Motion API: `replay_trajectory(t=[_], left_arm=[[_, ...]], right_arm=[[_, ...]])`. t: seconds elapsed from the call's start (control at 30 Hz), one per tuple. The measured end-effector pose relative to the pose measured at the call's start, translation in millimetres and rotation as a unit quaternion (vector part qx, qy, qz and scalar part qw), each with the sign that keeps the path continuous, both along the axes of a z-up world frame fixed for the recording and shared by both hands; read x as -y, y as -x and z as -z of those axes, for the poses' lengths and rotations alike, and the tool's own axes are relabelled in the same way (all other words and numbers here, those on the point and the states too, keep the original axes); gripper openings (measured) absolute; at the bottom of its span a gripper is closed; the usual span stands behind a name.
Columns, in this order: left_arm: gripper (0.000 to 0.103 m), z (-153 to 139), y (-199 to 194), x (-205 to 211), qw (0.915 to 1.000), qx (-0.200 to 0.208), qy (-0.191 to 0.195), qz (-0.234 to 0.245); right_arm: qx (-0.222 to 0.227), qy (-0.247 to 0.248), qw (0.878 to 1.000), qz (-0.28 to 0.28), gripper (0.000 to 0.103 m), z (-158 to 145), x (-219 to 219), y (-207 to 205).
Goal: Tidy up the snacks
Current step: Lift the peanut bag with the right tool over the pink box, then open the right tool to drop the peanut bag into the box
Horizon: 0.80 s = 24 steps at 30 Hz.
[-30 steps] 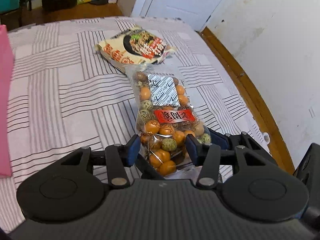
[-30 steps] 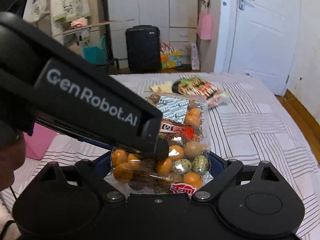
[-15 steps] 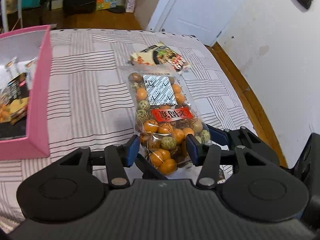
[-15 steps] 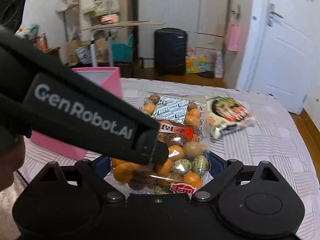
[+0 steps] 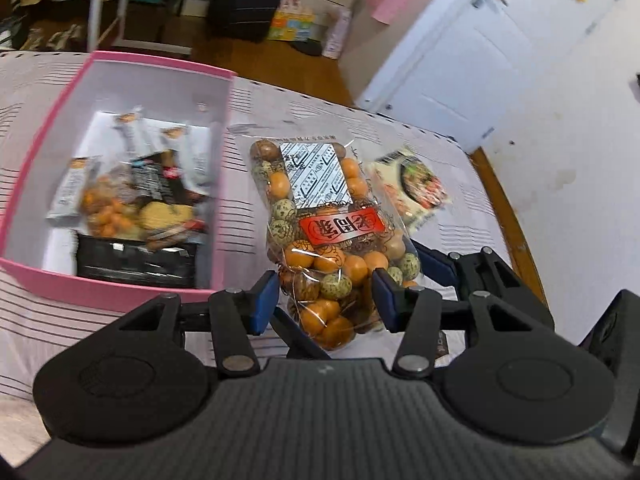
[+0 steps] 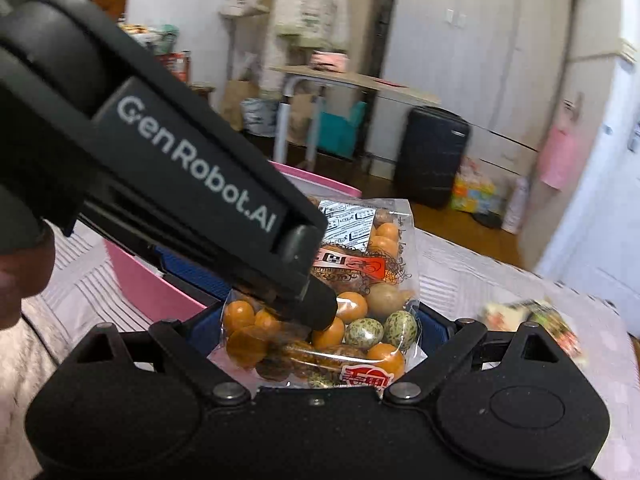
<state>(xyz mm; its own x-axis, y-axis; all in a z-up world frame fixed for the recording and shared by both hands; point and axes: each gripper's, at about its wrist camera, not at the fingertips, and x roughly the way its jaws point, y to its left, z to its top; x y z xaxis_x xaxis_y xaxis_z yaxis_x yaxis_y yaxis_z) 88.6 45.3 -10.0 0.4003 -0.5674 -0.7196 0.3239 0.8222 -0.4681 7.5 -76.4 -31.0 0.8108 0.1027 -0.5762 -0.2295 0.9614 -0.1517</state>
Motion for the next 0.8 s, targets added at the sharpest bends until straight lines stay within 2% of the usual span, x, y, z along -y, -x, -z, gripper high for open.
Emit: replay_trajectory(t=[0.1, 0.23, 0.37, 0.57, 0.7, 0.8], left_arm=[[0.048, -1, -12, -24, 0.9997, 0.001, -0.007, -0.025], [0.048, 7, -34, -58, 0.998, -0.013, 0.002, -0.062], [0.049, 19, -56, -82, 0.9941, -0.033, -0.004, -0.103], [0.049, 45, -88, -106, 0.9884, -0.066, -0.015, -0.136], [0.049, 60, -103, -110, 0.9865, -0.093, -0.022, -0.133], [0.049, 72, -115, -111, 0.9823, -0.128, -0.018, -0.136]], right_arm=[[0.006, -0.004, 1.0, -0.029, 0.097, 3, -17, -17], [0.018, 0.022, 0.997, -0.076, 0.097, 9, -47, -41], [0.006, 0.015, 0.994, -0.11, 0.097, 22, -61, -76], [-0.031, 0.001, 0.99, -0.139, 0.097, 39, -78, -116], [-0.065, -0.007, 0.988, -0.142, 0.098, 50, -83, -135], [-0.085, 0.015, 0.984, -0.155, 0.098, 57, -90, -142]])
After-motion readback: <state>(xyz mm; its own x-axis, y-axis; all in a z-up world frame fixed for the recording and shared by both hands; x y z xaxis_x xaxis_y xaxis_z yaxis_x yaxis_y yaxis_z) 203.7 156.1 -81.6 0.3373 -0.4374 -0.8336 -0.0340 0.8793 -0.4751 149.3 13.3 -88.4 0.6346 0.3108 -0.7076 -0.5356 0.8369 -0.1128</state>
